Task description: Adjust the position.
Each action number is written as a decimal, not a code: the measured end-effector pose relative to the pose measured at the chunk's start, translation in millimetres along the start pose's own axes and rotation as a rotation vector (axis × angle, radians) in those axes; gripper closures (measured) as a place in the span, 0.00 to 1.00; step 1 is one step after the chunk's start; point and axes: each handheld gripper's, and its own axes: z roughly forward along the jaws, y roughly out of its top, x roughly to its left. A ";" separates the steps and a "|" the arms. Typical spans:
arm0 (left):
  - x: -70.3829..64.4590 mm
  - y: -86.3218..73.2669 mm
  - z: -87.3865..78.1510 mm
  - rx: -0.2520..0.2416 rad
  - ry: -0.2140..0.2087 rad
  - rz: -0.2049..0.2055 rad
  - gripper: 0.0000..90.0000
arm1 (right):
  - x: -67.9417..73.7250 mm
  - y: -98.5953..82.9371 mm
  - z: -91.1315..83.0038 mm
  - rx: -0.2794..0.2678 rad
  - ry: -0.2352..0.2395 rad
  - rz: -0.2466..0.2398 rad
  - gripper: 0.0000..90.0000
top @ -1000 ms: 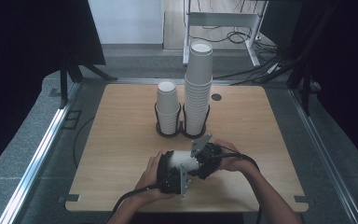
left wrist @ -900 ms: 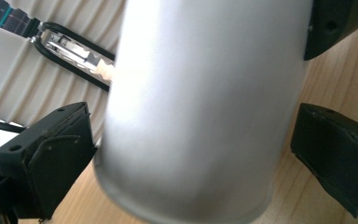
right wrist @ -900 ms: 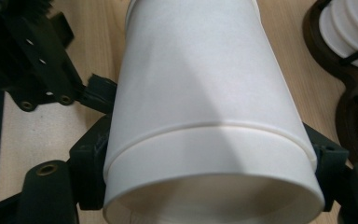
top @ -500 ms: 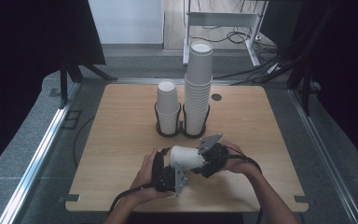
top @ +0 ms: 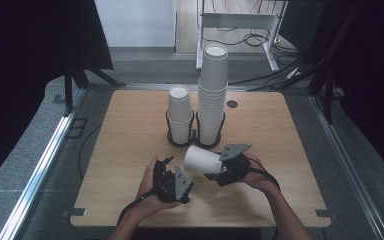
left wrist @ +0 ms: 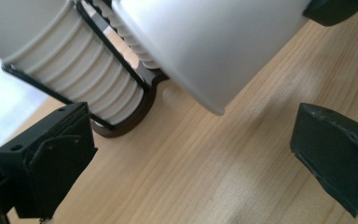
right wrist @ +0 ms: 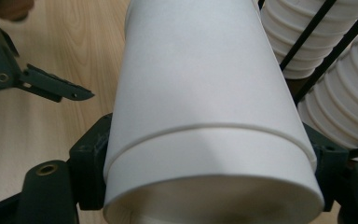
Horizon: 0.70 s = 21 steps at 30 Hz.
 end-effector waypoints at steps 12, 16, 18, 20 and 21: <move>9.1 -10.2 1.3 -0.003 -0.062 -0.134 0.02 | 10.7 -13.2 -0.6 -0.179 -0.033 0.128 0.25; 11.9 -11.1 1.6 -0.007 -0.097 -0.182 0.03 | 13.7 -17.8 0.6 -0.241 -0.041 0.171 0.25; 13.5 -11.6 1.5 -0.014 -0.115 -0.212 0.04 | 14.3 -19.9 0.6 -0.264 -0.048 0.186 0.25; 14.5 -11.9 1.5 -0.020 -0.127 -0.236 0.04 | 14.7 -20.7 0.6 -0.275 -0.051 0.192 0.25; 15.7 -12.2 1.6 -0.026 -0.137 -0.250 0.04 | 14.8 -22.3 0.3 -0.290 -0.053 0.201 0.25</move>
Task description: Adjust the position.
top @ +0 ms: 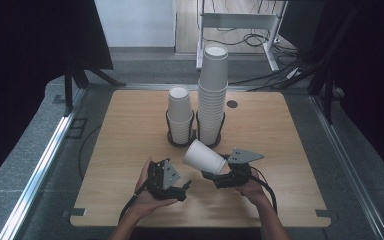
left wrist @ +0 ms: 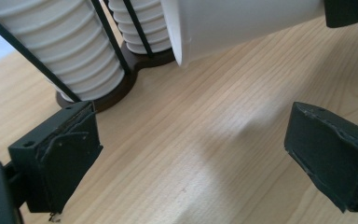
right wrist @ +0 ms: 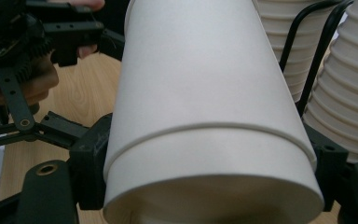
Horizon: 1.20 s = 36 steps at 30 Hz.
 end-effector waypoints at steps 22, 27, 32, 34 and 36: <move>19.1 -3.3 1.5 -0.028 -0.213 -0.339 0.09 | 7.0 -19.7 -0.9 -0.107 -0.020 0.039 0.25; 27.8 -4.4 -1.4 -0.078 -0.312 -0.459 0.09 | 12.2 -23.6 0.0 -0.154 -0.037 0.045 0.25; 35.4 -8.4 0.9 -0.124 -0.451 -0.613 0.09 | 16.8 -24.0 -1.0 -0.191 -0.048 0.036 0.25; 36.4 -9.4 2.8 -0.139 -0.498 -0.663 0.09 | 18.7 -24.0 -1.0 -0.198 -0.055 0.028 0.25; 36.3 -10.3 5.2 -0.149 -0.535 -0.702 0.09 | 20.6 -24.3 -0.5 -0.203 -0.065 0.020 0.25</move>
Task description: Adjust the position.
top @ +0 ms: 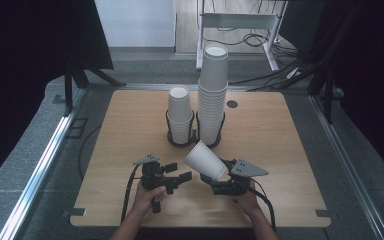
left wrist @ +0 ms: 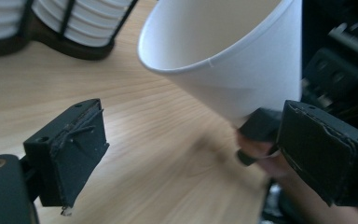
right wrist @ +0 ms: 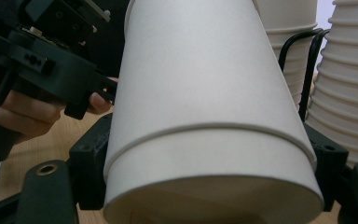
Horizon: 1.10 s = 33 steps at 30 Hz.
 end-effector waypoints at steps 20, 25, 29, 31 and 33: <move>3.5 4.3 27.5 -0.090 -0.162 -0.194 0.09 | 26.6 -5.6 16.8 0.013 -0.027 -0.105 0.25; 4.5 3.3 28.8 -0.105 -0.162 -0.182 0.12 | 26.7 -7.0 18.6 0.020 -0.029 -0.108 0.25; 4.5 2.2 29.4 -0.111 -0.154 -0.165 0.13 | 26.2 -8.8 19.8 0.028 -0.030 -0.105 0.25; 4.4 1.7 29.4 -0.112 -0.146 -0.151 0.14 | 26.2 -9.1 20.2 0.033 -0.029 -0.101 0.25; 4.1 1.5 29.6 -0.113 -0.140 -0.144 0.14 | 26.0 -9.4 20.6 0.036 -0.029 -0.100 0.25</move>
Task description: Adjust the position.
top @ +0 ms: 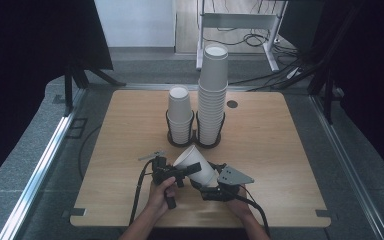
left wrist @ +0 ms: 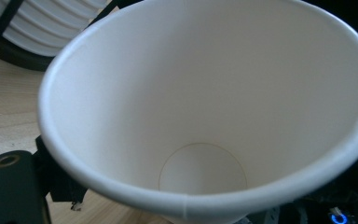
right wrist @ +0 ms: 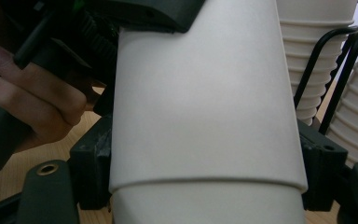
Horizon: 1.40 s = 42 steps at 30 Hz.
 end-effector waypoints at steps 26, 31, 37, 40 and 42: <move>0.6 -2.2 0.3 -0.027 0.040 0.046 0.17 | 1.3 -2.8 6.1 0.037 -0.013 -0.017 0.24; -2.6 -2.1 -0.1 -0.032 0.052 0.083 0.17 | 2.0 -2.0 6.3 0.038 -0.014 -0.017 0.22; -5.7 0.3 -4.4 -0.048 0.063 0.116 0.17 | -0.7 -2.8 6.5 0.060 -0.020 0.009 0.14; -7.2 2.0 -7.5 -0.057 0.069 0.129 0.17 | -1.9 -2.9 6.2 0.073 -0.016 0.019 0.13; -9.2 3.5 -9.9 -0.068 0.076 0.144 0.17 | -2.2 -3.0 6.2 0.077 -0.016 0.020 0.12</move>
